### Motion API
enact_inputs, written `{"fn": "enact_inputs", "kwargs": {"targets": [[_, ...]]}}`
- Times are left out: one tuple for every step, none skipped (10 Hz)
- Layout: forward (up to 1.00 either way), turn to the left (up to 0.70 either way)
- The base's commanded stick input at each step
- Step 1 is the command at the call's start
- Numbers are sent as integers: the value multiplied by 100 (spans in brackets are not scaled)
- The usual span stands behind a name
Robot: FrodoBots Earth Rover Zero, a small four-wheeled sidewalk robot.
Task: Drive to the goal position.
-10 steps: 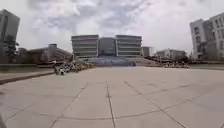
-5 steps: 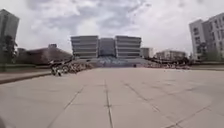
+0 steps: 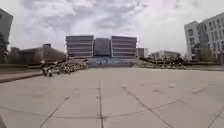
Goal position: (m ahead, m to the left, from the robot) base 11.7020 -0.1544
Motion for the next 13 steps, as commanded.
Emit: {"fn": "enact_inputs", "kwargs": {"targets": [[70,0],[70,0],[70,0],[70,0],[70,0],[70,0],[70,0],[70,0],[70,0],[70,0],[70,9],[70,18],[70,10]]}}
